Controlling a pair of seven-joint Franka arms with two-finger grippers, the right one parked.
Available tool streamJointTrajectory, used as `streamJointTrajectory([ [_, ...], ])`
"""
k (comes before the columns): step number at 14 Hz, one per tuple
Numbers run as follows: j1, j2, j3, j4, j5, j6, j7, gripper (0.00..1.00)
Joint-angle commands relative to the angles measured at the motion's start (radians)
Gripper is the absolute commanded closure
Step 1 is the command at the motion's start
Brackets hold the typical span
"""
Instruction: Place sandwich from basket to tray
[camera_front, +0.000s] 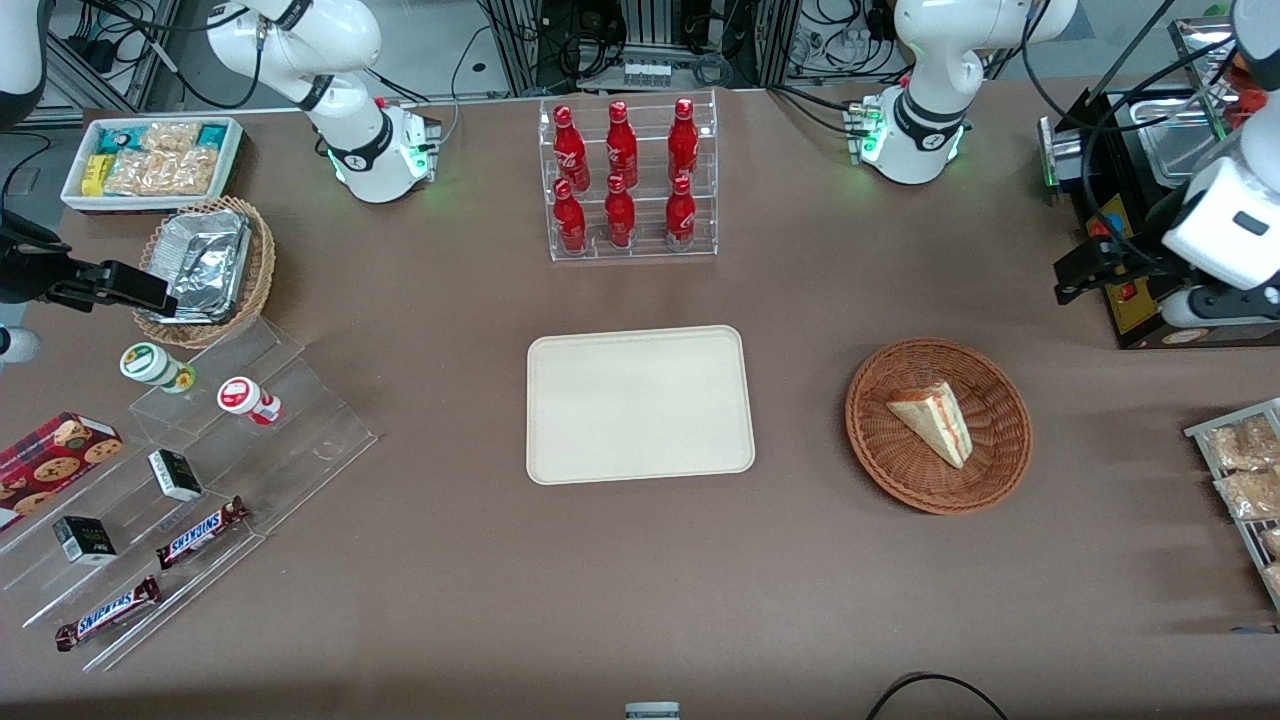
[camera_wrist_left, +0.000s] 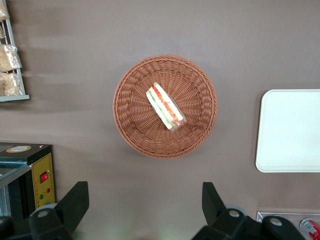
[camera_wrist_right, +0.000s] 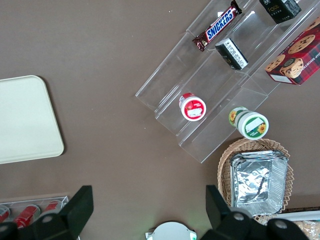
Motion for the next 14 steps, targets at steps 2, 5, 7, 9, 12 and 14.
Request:
streamJointTrajectory([
  [2, -0.016, -0.004, 0.004, 0.015, 0.000, -0.027, 0.016, 0.00],
  [5, -0.016, 0.013, 0.004, -0.017, 0.005, -0.010, 0.011, 0.00],
  [7, -0.030, 0.015, 0.004, -0.082, 0.009, 0.050, -0.018, 0.00],
  [9, -0.033, 0.008, 0.004, -0.180, 0.011, 0.146, -0.053, 0.00],
  [12, -0.042, 0.004, 0.004, -0.296, 0.025, 0.275, -0.116, 0.00],
  [14, -0.057, 0.005, 0.003, -0.353, 0.039, 0.346, -0.202, 0.00],
])
